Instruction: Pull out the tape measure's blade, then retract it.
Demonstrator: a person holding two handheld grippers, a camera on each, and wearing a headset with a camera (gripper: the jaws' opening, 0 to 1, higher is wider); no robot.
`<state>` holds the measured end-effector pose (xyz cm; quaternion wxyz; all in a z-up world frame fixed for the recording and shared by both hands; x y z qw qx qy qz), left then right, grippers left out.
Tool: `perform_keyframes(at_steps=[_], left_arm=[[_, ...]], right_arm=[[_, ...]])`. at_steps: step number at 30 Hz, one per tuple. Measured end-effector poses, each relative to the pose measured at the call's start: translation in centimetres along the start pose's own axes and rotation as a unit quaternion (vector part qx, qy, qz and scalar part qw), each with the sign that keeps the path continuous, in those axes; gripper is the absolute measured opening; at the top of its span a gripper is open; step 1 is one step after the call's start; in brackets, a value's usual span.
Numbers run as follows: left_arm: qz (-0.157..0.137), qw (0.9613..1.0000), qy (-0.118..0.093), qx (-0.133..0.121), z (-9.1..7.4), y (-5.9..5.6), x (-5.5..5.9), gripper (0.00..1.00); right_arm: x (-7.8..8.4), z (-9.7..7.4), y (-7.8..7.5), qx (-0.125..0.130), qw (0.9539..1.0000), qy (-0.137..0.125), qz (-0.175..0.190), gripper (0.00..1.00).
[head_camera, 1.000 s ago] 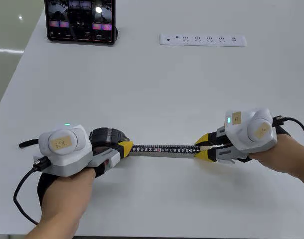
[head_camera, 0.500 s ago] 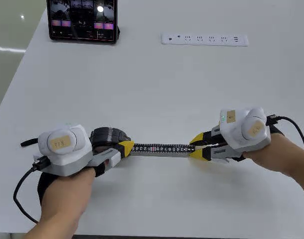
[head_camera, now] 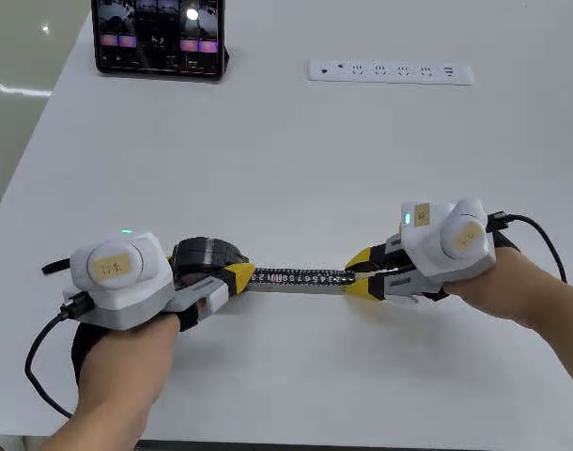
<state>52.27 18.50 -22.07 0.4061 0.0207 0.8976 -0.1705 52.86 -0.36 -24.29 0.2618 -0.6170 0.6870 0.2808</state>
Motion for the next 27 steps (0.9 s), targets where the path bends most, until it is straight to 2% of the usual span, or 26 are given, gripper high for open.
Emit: perform_keyframes(at_steps=[27], left_arm=[[-0.002,1.0,-0.001,0.007,0.0,0.0,0.0,0.58]], right_arm=[[-3.2,3.3,0.4,-0.024,0.9994,-0.023,-0.003,0.11]])
Point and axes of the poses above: the centre of the closed fingertips' face, and the gripper's own axes: z roughly forward along the fingers, y roughly to its left, x roughly out of its underside, the point moved 3 cm from there along -z, roughly backward along the fingers
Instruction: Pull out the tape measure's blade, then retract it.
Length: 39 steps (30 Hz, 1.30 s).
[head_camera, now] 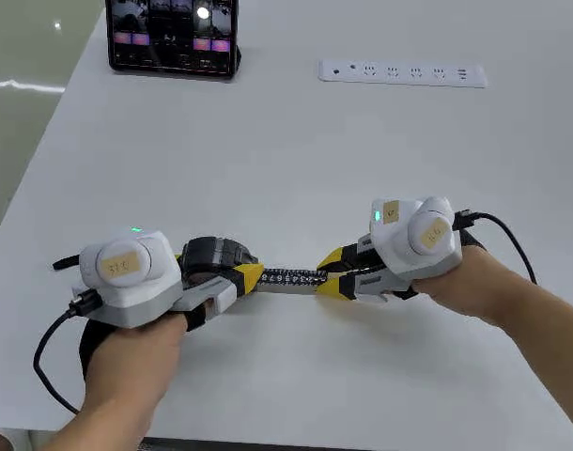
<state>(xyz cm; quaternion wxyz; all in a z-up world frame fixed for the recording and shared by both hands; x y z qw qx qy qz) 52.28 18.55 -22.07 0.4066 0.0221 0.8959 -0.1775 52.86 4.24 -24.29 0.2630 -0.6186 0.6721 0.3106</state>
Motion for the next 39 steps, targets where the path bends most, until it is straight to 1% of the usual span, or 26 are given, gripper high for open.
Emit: perform_keyframes(at_steps=[15,23,39], left_arm=[[-0.002,1.0,-0.002,0.001,-0.1,0.1,0.0,0.58],[-0.009,0.9999,-0.007,0.005,-0.2,0.1,-0.1,0.58],[-0.01,0.9999,-0.007,0.007,-0.1,0.1,-0.1,0.58]], right_arm=[[-1.2,1.2,0.0,-0.008,0.9999,-0.008,-0.001,0.11],[-2.3,2.1,0.1,-0.015,0.9998,-0.014,-0.005,0.11],[-3.4,3.5,0.3,-0.022,0.9995,-0.021,-0.009,0.11]])
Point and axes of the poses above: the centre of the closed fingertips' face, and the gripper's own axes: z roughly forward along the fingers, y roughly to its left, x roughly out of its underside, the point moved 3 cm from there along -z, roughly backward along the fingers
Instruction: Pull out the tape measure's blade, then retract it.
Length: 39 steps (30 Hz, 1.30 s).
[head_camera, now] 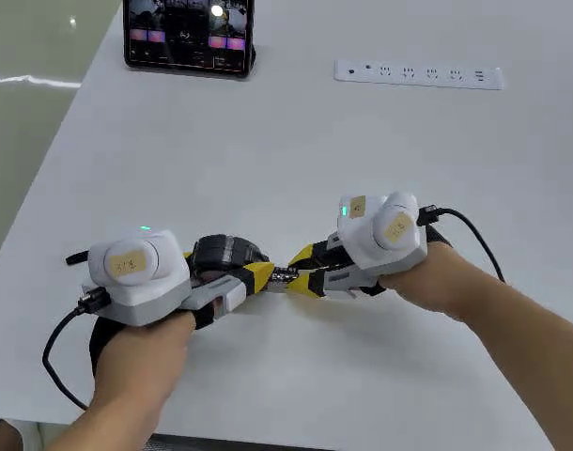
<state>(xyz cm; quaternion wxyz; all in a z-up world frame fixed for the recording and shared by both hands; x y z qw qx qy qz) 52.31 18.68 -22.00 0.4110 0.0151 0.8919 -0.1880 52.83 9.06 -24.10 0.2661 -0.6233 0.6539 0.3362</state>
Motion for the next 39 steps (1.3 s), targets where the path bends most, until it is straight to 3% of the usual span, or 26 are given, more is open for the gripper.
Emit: perform_keyframes(at_steps=[26,39], left_arm=[[0.001,1.0,0.0,0.002,0.2,0.1,0.0,0.58],[0.005,1.0,0.003,0.0,0.1,0.1,0.0,0.59]], right_arm=[[-1.2,1.6,0.1,-0.009,0.9999,-0.007,-0.005,0.11],[-1.0,1.6,0.3,-0.002,0.9999,-0.009,0.005,0.12]])
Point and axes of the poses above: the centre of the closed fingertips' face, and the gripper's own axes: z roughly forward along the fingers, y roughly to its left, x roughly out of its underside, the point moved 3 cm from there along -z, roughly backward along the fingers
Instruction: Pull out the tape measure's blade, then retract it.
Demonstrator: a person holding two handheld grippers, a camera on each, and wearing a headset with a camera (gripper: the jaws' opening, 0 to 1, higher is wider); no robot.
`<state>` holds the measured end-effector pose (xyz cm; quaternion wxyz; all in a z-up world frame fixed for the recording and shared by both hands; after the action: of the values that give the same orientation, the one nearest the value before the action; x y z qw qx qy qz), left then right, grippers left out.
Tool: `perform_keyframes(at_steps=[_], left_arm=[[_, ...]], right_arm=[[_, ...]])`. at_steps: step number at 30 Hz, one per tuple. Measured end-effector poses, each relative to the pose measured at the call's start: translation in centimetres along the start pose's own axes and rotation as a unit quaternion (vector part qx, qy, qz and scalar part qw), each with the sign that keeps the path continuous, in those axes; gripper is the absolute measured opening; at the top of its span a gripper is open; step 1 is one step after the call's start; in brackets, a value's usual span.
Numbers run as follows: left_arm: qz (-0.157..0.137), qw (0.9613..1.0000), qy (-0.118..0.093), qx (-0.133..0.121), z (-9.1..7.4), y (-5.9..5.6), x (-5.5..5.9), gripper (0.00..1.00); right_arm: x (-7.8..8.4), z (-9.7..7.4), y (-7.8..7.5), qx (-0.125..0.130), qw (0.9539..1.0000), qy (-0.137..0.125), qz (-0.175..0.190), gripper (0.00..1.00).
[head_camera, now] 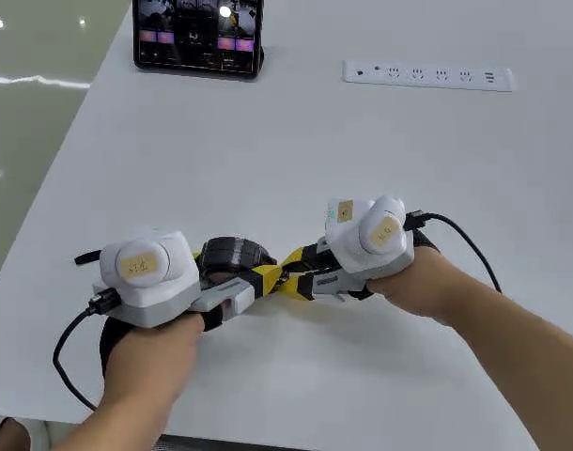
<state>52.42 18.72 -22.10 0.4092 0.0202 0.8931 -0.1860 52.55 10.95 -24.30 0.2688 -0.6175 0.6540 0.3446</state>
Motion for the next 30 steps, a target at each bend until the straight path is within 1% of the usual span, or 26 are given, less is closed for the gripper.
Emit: perform_keyframes(at_steps=[2,7,10,12,14,17,20,30], left_arm=[[0.0,1.0,0.002,-0.002,0.0,0.0,0.0,0.6],[0.0,0.9999,0.009,-0.005,0.1,-0.1,-0.1,0.61],[0.0,0.9998,0.017,-0.005,0.1,-0.1,0.0,0.61],[0.0,0.9998,0.018,-0.005,0.2,-0.1,0.0,0.61],[-0.002,0.9999,0.014,-0.002,0.2,-0.2,-0.1,0.63],[0.002,0.9999,0.013,-0.003,0.1,-0.4,-0.2,0.65],[-0.008,1.0,-0.001,0.003,-0.1,-0.5,-0.6,0.67],[0.002,1.0,-0.006,0.006,-0.6,-0.7,-0.8,0.7]], right_arm=[[0.0,0.0,0.0,0.002,1.0,0.001,0.002,0.12],[0.0,-0.5,-0.3,0.007,0.9997,0.003,0.022,0.16],[0.2,-0.9,-0.4,0.01,0.9996,0.007,0.025,0.19],[0.3,-1.0,-0.4,0.012,0.9995,0.006,0.028,0.2],[0.3,-1.2,-0.4,0.013,0.9994,0.004,0.032,0.2],[0.3,-1.3,-0.4,0.012,0.9994,0.006,0.031,0.21],[0.3,-1.7,-0.4,0.014,0.9993,0.006,0.033,0.23],[0.3,-2.2,-0.2,0.022,0.999,0.004,0.04,0.27]])
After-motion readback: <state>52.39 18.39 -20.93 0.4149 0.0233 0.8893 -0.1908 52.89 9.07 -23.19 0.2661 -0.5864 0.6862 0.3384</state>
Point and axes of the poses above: the centre of the closed fingertips' face, and the gripper's own axes: z roughly forward along the fingers, y roughly to its left, x roughly out of its underside, the point moved 3 cm from there along -z, roughly backward along the fingers
